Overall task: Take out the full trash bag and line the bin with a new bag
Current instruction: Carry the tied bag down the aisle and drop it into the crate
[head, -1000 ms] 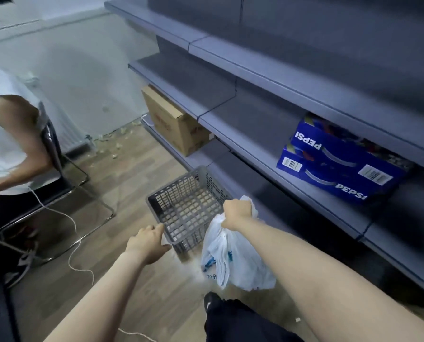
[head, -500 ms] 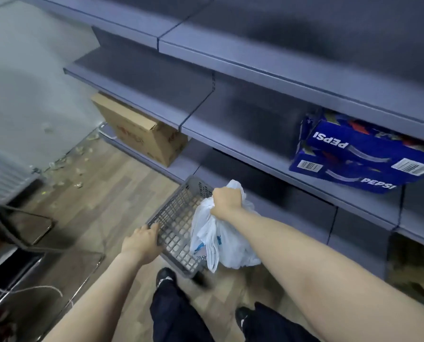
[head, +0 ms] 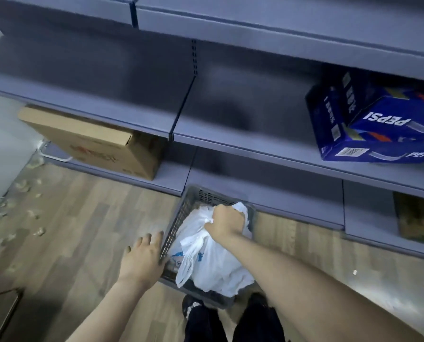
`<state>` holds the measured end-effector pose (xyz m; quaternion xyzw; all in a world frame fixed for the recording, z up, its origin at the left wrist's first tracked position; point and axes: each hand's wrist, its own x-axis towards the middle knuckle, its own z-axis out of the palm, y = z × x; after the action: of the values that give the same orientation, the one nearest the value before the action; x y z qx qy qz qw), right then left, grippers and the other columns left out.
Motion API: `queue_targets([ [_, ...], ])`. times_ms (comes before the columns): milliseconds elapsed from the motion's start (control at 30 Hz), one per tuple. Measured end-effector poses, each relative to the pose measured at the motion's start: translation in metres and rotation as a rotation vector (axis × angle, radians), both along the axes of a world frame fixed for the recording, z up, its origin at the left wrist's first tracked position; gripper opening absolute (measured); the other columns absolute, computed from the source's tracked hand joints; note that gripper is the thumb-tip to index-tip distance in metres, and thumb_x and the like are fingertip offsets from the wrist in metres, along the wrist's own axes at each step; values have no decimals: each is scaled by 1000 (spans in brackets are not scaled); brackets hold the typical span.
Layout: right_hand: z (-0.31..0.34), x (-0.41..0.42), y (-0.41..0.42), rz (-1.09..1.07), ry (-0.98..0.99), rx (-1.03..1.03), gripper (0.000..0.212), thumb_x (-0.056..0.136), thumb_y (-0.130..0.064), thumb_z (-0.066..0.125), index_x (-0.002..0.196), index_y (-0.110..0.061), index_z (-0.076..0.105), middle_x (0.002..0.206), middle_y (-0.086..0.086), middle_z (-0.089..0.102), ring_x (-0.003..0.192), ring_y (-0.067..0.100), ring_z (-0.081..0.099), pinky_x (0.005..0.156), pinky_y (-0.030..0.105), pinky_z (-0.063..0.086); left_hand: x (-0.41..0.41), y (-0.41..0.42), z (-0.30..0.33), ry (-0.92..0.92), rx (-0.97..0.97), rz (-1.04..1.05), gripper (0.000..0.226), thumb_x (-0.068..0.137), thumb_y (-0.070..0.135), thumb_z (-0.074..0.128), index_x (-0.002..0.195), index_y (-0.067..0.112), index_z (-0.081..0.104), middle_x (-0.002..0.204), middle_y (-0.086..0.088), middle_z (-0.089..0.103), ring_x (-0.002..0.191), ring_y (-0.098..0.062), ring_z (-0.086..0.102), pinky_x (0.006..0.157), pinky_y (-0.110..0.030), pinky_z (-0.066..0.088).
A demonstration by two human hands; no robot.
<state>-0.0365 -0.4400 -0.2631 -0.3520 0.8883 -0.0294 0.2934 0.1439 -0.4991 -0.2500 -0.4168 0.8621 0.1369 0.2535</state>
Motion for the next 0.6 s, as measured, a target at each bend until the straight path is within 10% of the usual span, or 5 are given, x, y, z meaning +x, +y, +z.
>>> queue_targets([
  [233,-102,19,-27,-214,-117,-65,17,84,-30,62,85,-13,66,80,4,69,84,25,65,74,28,48,-4,-25,-104,-3,14,44,52,95,40,42,142,25,25,138,1,39,128,-20,38,104,-36,33],
  [467,-201,1,-39,-371,-128,-42,41,82,-28,62,52,-16,35,51,-2,39,65,24,50,47,23,22,-23,-43,-191,3,28,35,56,93,38,47,143,22,25,136,-4,40,128,-24,38,104,-39,34],
  [600,-255,-16,-34,-426,-169,13,27,80,-29,64,62,-14,52,60,-1,49,66,24,53,51,22,30,-32,-49,-231,-50,20,-5,55,94,37,45,142,17,28,137,-7,40,129,-26,36,105,-41,34],
])
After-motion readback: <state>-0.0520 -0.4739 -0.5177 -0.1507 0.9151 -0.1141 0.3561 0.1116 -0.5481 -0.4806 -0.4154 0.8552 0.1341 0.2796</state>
